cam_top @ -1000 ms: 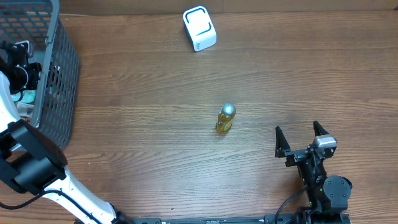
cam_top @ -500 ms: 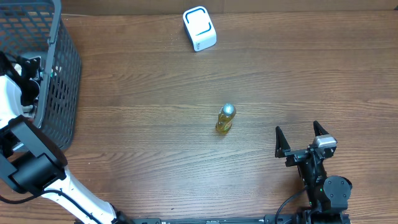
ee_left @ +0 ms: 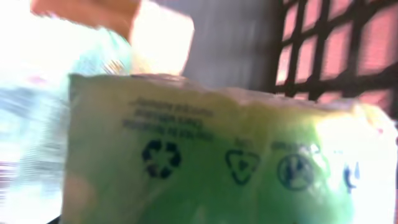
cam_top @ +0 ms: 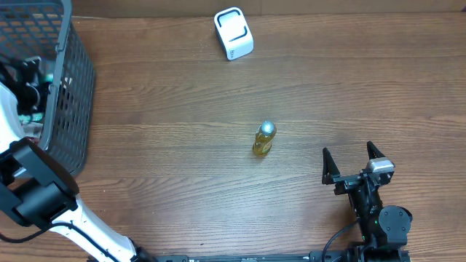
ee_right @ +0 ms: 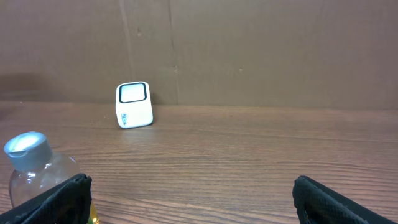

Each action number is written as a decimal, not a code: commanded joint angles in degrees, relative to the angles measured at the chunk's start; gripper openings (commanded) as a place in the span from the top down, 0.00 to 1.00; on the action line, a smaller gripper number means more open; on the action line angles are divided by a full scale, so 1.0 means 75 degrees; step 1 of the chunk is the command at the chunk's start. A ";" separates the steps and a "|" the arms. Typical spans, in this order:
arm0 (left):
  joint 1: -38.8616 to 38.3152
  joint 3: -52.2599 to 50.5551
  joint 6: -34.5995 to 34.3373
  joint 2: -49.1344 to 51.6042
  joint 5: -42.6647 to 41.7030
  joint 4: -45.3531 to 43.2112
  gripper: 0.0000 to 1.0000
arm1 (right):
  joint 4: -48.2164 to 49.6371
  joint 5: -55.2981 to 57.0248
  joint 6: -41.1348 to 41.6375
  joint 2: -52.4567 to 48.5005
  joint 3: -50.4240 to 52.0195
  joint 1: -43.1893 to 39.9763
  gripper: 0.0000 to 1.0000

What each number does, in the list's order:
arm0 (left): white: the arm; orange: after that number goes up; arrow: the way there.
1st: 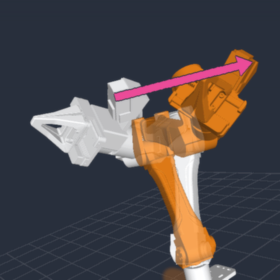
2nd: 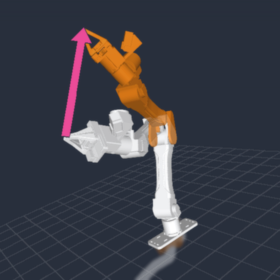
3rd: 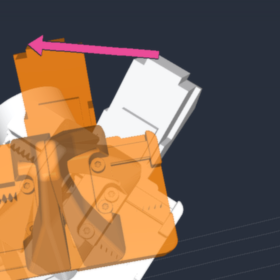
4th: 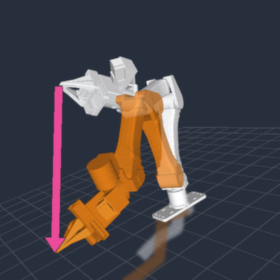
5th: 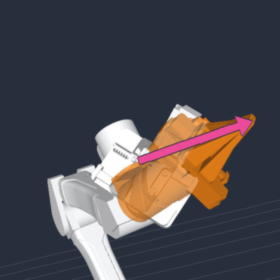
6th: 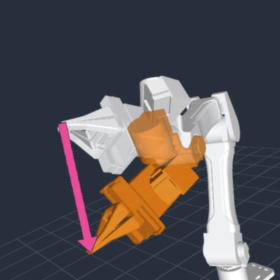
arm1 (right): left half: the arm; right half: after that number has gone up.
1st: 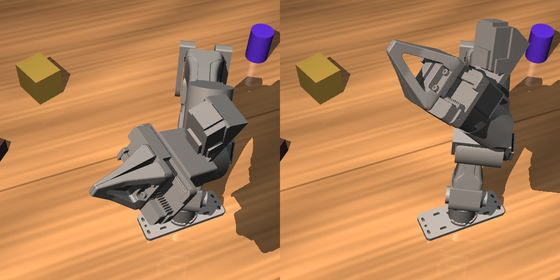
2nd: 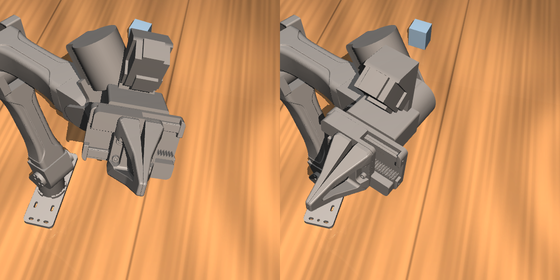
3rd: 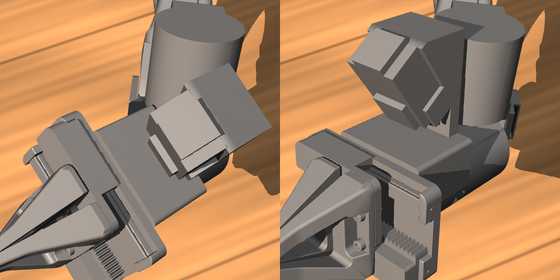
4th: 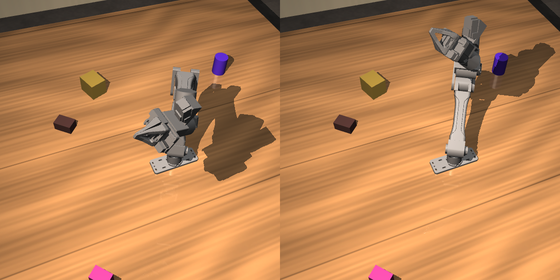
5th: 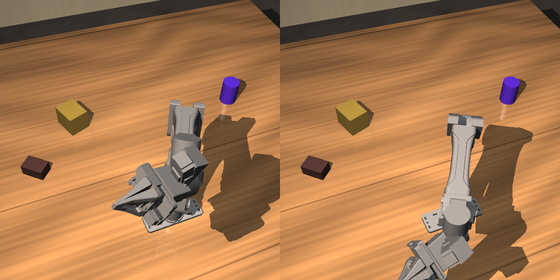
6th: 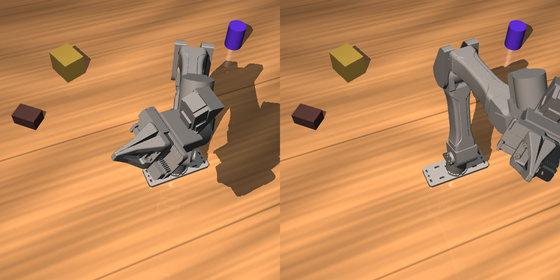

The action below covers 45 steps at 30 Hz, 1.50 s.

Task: Scan the item barcode
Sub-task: 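Return the left gripper into the basket and grasp the green package, then carry the green package out and place it beside the yellow bottle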

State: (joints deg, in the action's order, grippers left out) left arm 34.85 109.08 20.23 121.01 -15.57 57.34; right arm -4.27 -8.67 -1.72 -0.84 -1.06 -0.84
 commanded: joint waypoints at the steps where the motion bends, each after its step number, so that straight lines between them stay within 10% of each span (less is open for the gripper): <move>1: -0.0050 0.1032 -0.0341 -0.0632 -0.0073 0.0239 0.62 | 0.0032 0.0029 -0.0035 0.0090 0.0082 -0.0041 0.00; 18: -0.0207 0.2693 -0.1763 -0.3354 -0.2151 0.1282 0.61 | 0.0032 0.0029 -0.0035 0.0090 0.0082 -0.0041 0.00; 27: -0.1868 0.2547 -0.1722 -0.3465 -0.1918 0.3142 0.59 | 0.0032 0.0029 -0.0035 0.0090 0.0082 -0.0041 0.00; 45: -0.6822 -0.2903 -0.2681 -0.3433 0.0099 0.1166 0.55 | 0.0032 0.0029 -0.0035 0.0090 0.0082 -0.0041 0.00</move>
State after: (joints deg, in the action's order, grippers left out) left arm -13.06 92.16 5.10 95.64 -20.21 68.42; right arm -4.27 -8.67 -1.72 -0.84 -1.06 -0.84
